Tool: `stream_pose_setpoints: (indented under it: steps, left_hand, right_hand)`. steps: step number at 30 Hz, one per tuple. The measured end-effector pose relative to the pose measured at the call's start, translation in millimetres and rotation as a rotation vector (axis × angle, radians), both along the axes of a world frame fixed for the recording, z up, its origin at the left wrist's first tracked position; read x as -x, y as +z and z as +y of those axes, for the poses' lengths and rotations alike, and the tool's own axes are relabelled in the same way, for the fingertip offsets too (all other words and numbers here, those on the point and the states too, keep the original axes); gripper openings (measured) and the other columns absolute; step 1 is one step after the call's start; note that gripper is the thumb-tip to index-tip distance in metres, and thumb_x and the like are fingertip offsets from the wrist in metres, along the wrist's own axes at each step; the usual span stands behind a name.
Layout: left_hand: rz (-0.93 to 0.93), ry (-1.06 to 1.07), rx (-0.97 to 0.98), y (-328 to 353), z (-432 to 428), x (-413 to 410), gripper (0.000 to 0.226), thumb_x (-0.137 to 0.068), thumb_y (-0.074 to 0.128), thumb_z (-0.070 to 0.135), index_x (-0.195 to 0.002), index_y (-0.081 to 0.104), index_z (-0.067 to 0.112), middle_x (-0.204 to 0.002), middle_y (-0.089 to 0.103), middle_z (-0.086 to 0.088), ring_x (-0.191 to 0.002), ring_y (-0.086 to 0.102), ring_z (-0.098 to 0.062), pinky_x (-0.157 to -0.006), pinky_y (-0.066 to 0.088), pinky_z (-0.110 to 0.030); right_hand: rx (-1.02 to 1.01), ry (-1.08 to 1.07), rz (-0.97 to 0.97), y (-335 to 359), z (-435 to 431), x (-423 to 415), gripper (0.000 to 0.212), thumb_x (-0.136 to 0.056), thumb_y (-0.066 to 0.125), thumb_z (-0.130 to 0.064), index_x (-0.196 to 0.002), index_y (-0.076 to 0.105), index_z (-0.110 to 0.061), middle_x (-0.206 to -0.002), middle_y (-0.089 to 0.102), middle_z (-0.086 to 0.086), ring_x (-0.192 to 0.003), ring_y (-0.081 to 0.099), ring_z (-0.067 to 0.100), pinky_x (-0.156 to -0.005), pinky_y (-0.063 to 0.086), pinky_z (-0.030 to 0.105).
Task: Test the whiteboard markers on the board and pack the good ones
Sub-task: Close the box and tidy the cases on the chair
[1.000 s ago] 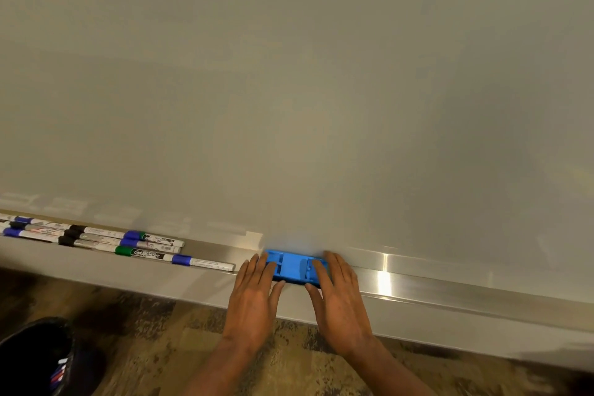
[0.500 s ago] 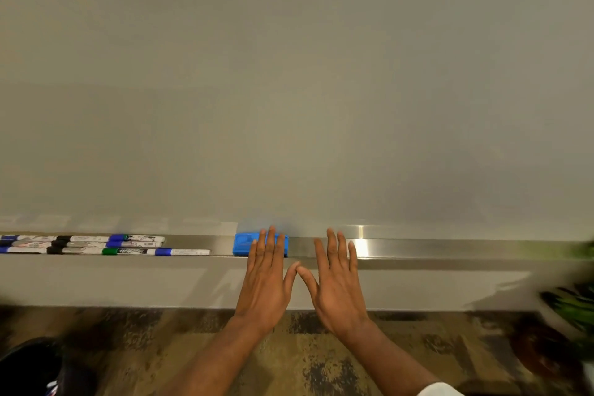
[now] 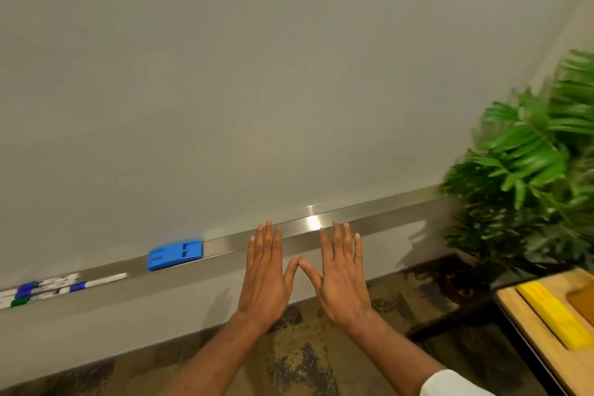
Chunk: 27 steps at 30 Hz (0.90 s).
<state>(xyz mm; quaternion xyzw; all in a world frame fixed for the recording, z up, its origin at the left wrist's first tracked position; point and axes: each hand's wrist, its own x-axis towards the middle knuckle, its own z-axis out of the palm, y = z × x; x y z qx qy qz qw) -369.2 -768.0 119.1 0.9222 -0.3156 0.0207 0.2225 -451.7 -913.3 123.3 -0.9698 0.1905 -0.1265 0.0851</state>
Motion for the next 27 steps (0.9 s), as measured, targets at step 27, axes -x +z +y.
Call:
stream_pose_setpoints:
  steps: [27]
  left_hand:
    - [-0.098, -0.744, -0.080, -27.6, -338.3, 214.1, 0.076, -0.105, 0.013, 0.063, -0.163, 0.007, 0.015, -0.170, -0.008, -0.006, -0.155, -0.020, -0.013, -0.126, -0.013, -0.033]
  right_hand:
    - [0.002, -0.731, 0.053, -26.8, -248.7, 305.1, 0.082, -0.099, 0.023, -0.069, -0.154, 0.031, -0.010, -0.164, 0.012, 0.019, -0.153, 0.004, 0.035, -0.120, 0.019, 0.057]
